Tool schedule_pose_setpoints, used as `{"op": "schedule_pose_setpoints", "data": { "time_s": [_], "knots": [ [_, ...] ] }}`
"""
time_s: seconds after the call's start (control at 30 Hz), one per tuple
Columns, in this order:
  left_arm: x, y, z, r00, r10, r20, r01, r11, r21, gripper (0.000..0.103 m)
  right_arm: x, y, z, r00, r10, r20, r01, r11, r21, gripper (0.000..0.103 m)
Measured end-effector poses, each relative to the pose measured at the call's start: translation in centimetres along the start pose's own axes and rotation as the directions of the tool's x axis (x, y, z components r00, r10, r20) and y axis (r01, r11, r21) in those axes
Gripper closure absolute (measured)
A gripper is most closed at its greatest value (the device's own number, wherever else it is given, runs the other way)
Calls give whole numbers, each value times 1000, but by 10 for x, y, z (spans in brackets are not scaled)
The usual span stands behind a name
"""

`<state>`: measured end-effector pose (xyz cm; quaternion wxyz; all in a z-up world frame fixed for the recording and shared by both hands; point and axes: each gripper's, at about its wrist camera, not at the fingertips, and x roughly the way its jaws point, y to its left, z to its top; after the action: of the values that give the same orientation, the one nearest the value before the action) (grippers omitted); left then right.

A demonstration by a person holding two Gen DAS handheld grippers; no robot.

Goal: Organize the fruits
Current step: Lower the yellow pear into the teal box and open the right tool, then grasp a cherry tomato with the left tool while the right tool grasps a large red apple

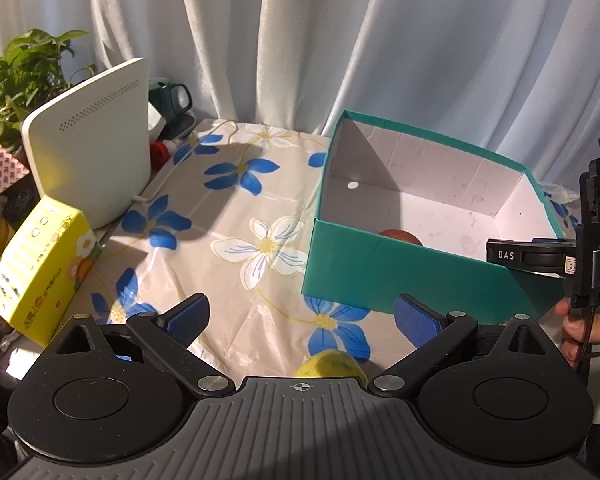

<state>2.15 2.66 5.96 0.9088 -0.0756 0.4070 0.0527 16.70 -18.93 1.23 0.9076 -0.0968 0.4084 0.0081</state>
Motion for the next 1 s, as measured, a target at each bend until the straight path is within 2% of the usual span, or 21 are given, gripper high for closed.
{"op": "schedule_pose_setpoints", "data": {
  "time_s": [0.07,0.13,0.2,0.23,0.3,0.37,0.4,0.43,0.47,0.53,0.6,0.67,0.77,0.9,1.0],
  "knots": [
    [2,1,-2,1000,-2,-5,2,1000,3,1,-5,-5,-1,1000,26,13,-26,999,29,40],
    [6,3,-6,1000,-9,-17,9,1000,5,1,-21,-14,-4,996,55,69,-60,995,81,21],
    [9,5,-12,1000,-6,-28,7,1000,13,0,-46,-25,-9,982,94,165,-116,984,133,8],
    [10,5,-16,1000,3,-28,-2,1000,22,0,-64,-31,-14,967,107,232,-146,976,162,1],
    [11,5,-25,999,30,-18,-29,998,54,0,-101,-39,-30,926,91,367,-180,960,215,0],
    [12,4,-34,999,50,-4,-50,995,90,0,-127,-41,-49,892,62,447,-190,950,247,0],
    [12,4,-37,999,54,-2,-53,993,109,0,-136,-40,-59,883,70,463,-205,947,248,0],
    [13,3,-42,999,49,2,-49,991,128,0,-141,-39,-67,885,91,457,-221,945,240,0],
    [12,4,-46,999,36,8,-36,989,141,0,-141,-38,-74,898,118,423,-233,944,232,0],
    [10,8,-56,1000,-13,26,9,988,152,0,-133,-34,-87,941,172,292,-246,939,240,0],
    [6,16,-65,997,-72,38,65,988,142,0,-128,-34,-102,957,205,204,-259,921,290,0],
    [4,22,-72,994,-102,39,96,987,131,0,-135,-34,-114,956,198,216,-259,917,305,0],
    [5,25,-82,995,-95,21,91,982,168,0,-151,-29,-122,951,163,264,-234,935,265,0],
    [10,26,-94,996,-85,5,82,975,206,0,-155,-19,-130,930,223,292,-294,929,225,0],
    [14,27,-99,995,-96,-6,95,971,219,0,-155,-5,-136,933,234,274,-284,946,157,0]
  ]
}}
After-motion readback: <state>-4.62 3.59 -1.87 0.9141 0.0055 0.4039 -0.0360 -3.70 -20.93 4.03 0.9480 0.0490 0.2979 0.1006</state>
